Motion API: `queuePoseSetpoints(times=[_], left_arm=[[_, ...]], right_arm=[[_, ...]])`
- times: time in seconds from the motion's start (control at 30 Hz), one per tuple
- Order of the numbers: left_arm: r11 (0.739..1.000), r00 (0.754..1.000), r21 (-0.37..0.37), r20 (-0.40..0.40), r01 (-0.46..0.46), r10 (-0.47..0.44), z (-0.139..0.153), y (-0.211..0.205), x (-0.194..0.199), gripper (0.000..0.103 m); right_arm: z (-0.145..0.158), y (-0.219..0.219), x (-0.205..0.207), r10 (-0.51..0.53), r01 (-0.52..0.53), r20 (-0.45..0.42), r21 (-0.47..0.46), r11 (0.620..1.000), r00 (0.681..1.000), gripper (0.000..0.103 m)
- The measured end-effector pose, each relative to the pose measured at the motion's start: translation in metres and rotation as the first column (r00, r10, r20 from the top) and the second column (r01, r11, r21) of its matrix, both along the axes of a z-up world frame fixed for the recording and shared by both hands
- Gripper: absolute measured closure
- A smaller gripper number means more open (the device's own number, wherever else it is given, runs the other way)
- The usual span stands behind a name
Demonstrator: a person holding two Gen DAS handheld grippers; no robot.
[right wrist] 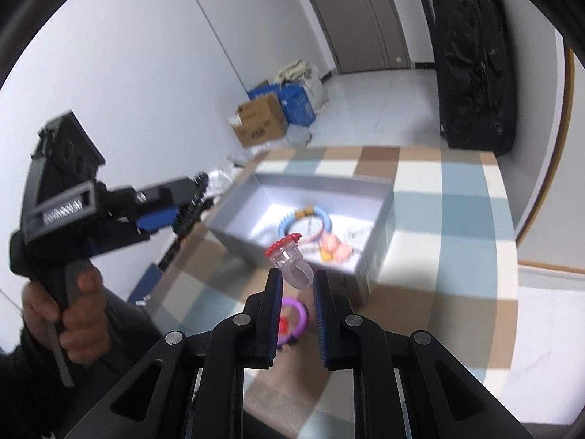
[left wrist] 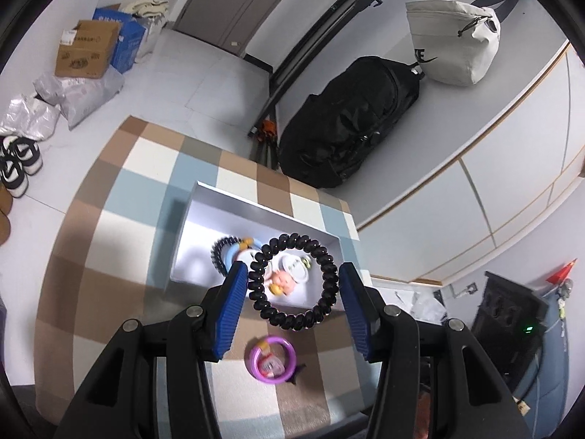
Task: Organize jewelry
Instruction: 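Lower the bracelet and pacifier into the grey box, opening both grippers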
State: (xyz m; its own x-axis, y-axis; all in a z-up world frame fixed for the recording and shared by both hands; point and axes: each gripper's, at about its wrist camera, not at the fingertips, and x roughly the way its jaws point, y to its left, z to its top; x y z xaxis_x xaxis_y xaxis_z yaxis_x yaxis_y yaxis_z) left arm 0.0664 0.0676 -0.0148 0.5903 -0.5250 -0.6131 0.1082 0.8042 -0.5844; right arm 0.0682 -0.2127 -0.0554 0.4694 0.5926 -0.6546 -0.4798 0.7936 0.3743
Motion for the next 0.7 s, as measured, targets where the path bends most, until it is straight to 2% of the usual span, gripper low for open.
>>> queuePoseSetpoints(times=[0.33,0.7], left_arm=[[0.996,0.998,0.078,0.02,-0.053,0.052,-0.002,-0.012,0.027,0.057],[0.987,0.997,0.146,-0.004,-0.071,0.073,-0.015,-0.021,0.046,0.057]], right_arm=[[0.009,0.017,0.04,-0.019,0.019,0.002,0.056,0.998,1.0,0.087],[0.003,0.01,0.068,-0.088,0.093,-0.056,0.094,0.991,0.995,0.087]])
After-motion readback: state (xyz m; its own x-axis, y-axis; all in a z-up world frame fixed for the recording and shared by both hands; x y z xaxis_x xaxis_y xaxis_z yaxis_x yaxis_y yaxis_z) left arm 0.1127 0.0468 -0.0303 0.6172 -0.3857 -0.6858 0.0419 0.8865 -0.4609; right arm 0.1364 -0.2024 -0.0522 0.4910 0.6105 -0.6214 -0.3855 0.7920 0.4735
